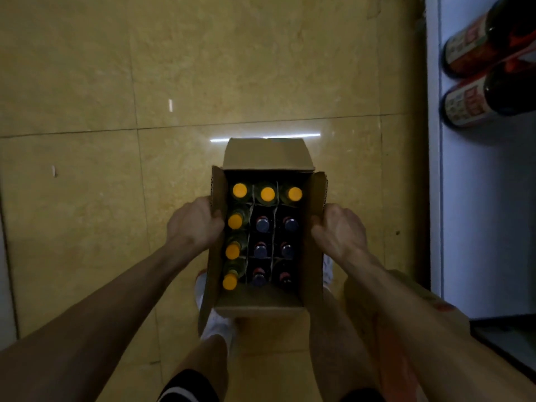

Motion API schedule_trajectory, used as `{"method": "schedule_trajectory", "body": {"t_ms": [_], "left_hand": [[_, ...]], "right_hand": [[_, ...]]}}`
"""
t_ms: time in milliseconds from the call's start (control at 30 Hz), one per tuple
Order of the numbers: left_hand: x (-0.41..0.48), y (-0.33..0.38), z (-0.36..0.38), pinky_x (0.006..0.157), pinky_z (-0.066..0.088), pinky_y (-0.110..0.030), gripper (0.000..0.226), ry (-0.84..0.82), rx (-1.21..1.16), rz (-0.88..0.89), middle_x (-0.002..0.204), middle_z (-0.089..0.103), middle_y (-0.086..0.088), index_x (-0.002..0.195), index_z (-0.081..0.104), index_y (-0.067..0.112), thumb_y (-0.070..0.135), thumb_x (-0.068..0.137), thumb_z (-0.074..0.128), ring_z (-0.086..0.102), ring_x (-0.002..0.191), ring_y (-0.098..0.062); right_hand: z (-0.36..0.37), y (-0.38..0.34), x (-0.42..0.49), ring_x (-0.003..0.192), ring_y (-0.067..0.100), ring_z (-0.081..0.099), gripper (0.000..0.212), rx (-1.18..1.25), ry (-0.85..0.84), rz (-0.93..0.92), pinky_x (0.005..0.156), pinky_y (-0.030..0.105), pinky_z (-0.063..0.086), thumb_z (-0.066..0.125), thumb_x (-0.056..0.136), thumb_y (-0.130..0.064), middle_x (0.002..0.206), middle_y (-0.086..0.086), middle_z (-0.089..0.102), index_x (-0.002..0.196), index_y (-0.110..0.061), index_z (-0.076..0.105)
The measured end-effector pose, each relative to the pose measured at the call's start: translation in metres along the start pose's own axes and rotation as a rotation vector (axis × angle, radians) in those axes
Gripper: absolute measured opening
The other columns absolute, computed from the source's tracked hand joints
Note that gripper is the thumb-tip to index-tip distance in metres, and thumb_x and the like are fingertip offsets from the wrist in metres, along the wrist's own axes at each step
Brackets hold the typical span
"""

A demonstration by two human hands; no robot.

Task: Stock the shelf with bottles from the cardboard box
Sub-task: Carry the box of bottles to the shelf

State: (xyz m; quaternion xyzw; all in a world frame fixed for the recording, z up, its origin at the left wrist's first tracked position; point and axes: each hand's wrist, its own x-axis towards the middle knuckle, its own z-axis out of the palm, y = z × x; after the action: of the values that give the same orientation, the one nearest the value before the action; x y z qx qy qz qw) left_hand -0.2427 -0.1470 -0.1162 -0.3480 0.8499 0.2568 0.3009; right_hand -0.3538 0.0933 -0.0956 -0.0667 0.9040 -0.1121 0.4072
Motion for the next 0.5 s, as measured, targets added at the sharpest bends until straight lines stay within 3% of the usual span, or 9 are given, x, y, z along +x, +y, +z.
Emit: {"method": "schedule_trajectory", "body": {"t_ms": [100,267,367,500], "left_hand": [[0.013,0.019,-0.016,0.068,0.038,-0.032,0.005,0.025,0.009,-0.029,0.074,0.051,0.007,0.099,0.055,0.023,0.026,0.102,0.057,0.049,0.068,-0.017],[0.045,0.054,-0.046,0.076,0.043,-0.034,0.018,0.029,0.027,-0.088,0.097,0.063,-0.006,0.111,0.063,0.015,0.027,0.103,0.053,0.062,0.092,-0.032],[0.069,0.073,-0.062,0.076,0.042,-0.033,0.016,0.064,0.012,-0.091,0.096,0.062,-0.006,0.109,0.062,0.015,0.027,0.103,0.054,0.055,0.087,-0.027],[0.101,0.09,-0.084,0.075,0.041,-0.034,0.023,0.077,0.017,-0.074,0.095,0.06,-0.009,0.114,0.063,0.011,0.028,0.101,0.056,0.053,0.085,-0.029]], "right_hand": [[-0.017,-0.002,0.02,0.077,0.036,0.058,0.02,0.021,-0.002,-0.023,0.062,0.034,0.035,0.054,0.095,-0.022,0.077,0.01,0.056,0.08,-0.01,0.052],[-0.055,-0.013,0.062,0.07,0.032,0.05,0.03,0.038,0.002,-0.086,0.057,0.032,0.026,0.052,0.095,-0.021,0.069,0.007,0.05,0.069,-0.012,0.044],[-0.08,-0.021,0.089,0.073,0.033,0.053,0.023,0.034,0.01,-0.111,0.061,0.032,0.031,0.052,0.095,-0.022,0.076,0.011,0.057,0.078,-0.006,0.055],[-0.107,-0.033,0.12,0.071,0.033,0.053,0.025,0.017,0.029,-0.123,0.057,0.033,0.029,0.054,0.095,-0.022,0.07,0.006,0.052,0.072,-0.012,0.05]]}}
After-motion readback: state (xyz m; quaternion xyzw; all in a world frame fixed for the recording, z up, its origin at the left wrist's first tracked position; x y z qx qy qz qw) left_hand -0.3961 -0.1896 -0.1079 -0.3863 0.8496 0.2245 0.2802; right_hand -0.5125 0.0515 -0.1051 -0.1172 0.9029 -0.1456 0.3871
